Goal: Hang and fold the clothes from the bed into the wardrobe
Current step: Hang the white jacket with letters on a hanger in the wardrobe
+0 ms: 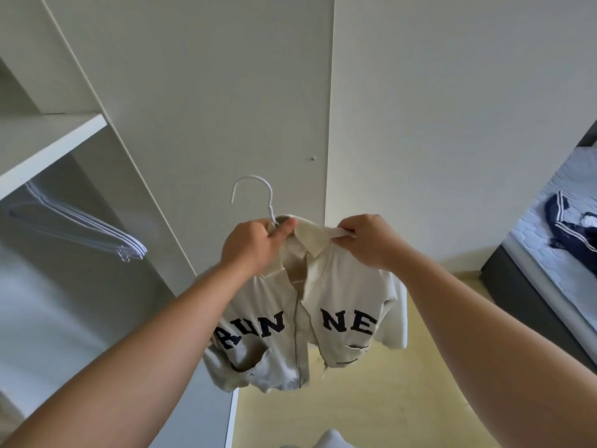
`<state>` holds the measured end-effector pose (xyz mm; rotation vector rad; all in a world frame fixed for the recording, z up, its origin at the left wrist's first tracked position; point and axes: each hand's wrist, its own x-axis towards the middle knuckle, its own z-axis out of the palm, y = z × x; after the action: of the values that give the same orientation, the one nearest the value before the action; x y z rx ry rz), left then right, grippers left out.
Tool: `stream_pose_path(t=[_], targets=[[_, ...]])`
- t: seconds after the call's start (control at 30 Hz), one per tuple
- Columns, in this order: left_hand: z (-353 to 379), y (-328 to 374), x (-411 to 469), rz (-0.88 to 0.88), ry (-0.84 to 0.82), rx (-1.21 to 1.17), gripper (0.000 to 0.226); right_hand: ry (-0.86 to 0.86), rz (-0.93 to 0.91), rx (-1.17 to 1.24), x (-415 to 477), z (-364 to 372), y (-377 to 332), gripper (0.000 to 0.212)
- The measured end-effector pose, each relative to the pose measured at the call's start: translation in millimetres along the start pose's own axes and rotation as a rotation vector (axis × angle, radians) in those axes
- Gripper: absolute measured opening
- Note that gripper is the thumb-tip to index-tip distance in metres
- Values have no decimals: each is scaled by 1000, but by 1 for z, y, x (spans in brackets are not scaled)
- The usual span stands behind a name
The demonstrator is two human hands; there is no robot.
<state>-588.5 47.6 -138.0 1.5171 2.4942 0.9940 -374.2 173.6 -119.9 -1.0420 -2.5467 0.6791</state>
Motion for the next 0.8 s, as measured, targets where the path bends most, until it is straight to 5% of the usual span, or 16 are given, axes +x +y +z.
stream_pose_path(t=[0.13,0.23,0.3,0.57,0.8], targets=[[-4,-4,3,-33,142,-75,83,-66,54,9,-1,-7,10,12],[-7,-5,7,-27,170,-75,85,-193,209,21,-6,-12,29,65],[-9,-5,8,-13,167,-53,87,-201,280,53,-9,-8,42,76],[-14,-5,9,33,175,80,86,-218,393,-199,-17,10,77,21],[-25,-13,13,157,213,212,79,105,412,-164,-5,4,73,42]])
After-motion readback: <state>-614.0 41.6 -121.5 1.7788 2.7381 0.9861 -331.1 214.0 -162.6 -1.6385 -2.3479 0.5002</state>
